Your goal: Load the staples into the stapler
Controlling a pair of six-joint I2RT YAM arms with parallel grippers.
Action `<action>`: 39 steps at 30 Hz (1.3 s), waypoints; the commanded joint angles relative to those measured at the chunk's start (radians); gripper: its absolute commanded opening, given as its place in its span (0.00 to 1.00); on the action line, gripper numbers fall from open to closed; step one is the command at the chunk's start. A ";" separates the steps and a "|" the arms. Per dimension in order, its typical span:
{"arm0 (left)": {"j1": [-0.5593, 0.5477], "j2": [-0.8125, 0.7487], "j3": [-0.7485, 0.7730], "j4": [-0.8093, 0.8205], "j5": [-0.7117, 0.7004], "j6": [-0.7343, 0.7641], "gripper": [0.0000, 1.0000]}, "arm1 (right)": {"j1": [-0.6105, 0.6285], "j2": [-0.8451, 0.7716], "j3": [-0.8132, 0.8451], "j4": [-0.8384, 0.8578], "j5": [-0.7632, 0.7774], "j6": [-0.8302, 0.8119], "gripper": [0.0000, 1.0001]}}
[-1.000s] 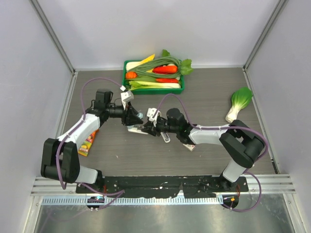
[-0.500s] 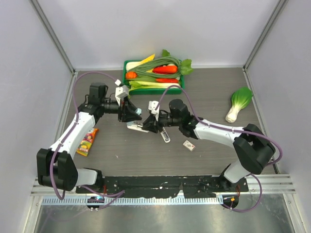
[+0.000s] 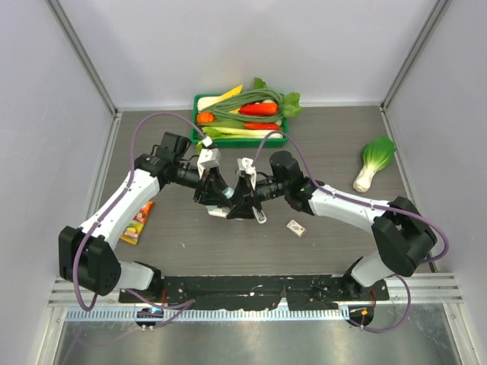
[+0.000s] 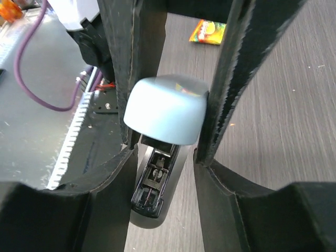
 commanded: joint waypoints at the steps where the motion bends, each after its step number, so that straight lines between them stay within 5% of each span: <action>1: -0.003 0.007 0.038 -0.072 0.010 0.062 0.00 | -0.031 -0.044 0.025 0.104 -0.111 0.132 0.52; 10: -0.004 -0.021 -0.019 0.081 -0.036 -0.051 0.00 | -0.051 -0.029 -0.004 0.262 -0.042 0.304 0.56; 35: -0.017 -0.052 -0.068 0.288 -0.023 -0.250 0.00 | 0.056 0.069 -0.049 0.322 0.196 0.237 0.54; 39: -0.015 -0.108 -0.108 0.487 -0.056 -0.387 0.00 | 0.057 0.088 -0.056 0.330 0.202 0.239 0.48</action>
